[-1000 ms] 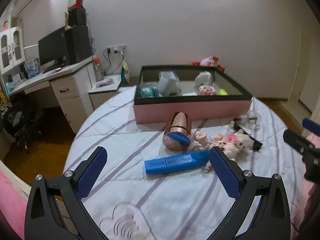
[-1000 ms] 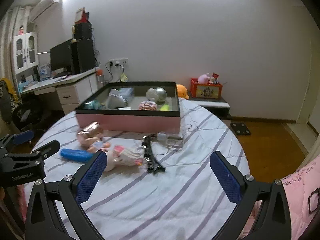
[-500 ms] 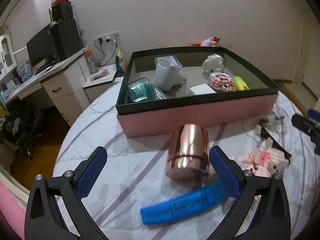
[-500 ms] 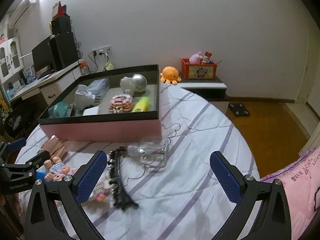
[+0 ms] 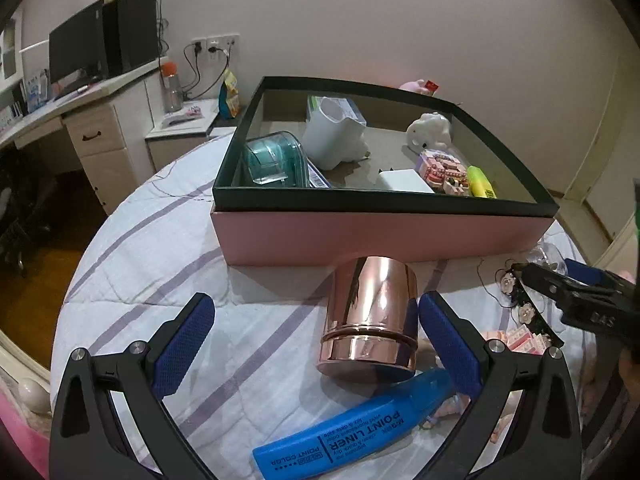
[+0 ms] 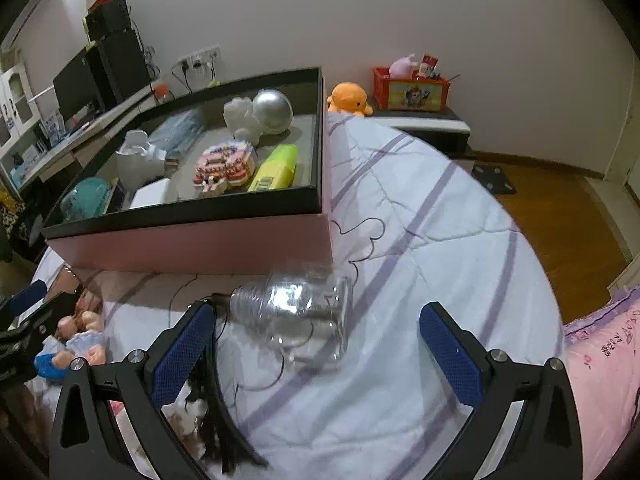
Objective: Organize rigid objects
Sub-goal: 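Grasp the rose-gold cup with the left gripper while the right gripper grasps the glass bottle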
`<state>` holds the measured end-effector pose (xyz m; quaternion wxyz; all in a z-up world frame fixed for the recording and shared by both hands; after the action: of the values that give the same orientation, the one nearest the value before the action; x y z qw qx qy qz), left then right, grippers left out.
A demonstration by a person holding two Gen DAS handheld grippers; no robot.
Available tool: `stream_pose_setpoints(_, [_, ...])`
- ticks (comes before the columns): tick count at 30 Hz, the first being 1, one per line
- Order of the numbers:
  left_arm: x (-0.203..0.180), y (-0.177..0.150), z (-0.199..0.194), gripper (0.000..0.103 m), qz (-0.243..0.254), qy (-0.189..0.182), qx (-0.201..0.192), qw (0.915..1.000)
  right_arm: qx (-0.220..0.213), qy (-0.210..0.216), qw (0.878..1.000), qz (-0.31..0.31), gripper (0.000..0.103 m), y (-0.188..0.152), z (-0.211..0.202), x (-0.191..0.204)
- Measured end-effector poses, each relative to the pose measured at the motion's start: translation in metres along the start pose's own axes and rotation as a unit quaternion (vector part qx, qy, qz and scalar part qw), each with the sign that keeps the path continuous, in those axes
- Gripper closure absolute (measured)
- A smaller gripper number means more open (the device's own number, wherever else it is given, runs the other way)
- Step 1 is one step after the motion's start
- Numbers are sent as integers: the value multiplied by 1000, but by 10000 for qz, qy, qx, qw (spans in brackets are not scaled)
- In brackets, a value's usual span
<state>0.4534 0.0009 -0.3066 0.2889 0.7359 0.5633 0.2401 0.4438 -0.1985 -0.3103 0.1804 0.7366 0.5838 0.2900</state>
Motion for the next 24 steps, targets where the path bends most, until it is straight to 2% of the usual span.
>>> stream_pose_setpoints(6, [3,-2,-13,0,137,95,-78,9998,128,49,9998,-166,3,2,10,6])
stream_pose_setpoints(7, [4,-3,-14,0,143,111,-92,9998,134,43,9997,-205,9,2,11,6])
stream_pose_setpoints(10, [7,-3,-15,0,107,113,-91,9998,64,-112,9992,-367,38,3,11,6])
stream_pose_setpoints(13, [0,-4,-11,0,227,39,11,9997,47,-20,9992,-388,40,3,7,5])
stream_pose_setpoints(17, [-10,-5,-3,0,501,163,116,9985,38,91,9994,-340,40,0,-1,0])
stream_pose_setpoints(20, [-5,-4,5,1,349,184,233,9989,18,143,9995,-295,40,-2,-4,-3])
stream_pose_setpoints(21, [-5,-4,8,5,347,164,285,9989,0,177,9995,-274,40,-1,-4,-3])
stream_pose_setpoints(24, [-14,-7,18,39,407,-174,435,9981,-1,200,9995,-256,40,-2,-4,-3])
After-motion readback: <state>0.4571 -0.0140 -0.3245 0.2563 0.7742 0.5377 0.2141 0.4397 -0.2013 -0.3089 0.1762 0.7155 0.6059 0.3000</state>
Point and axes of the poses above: each gripper's, at about its wrist camera, not at the fingertips, and z roughly the way its jaws point, x to its left, y to its top, the point moved 9 cm from there along z, roughly the way its jaws point, and after that the axes turned 10 degrees about z, right-handed, at the moved point
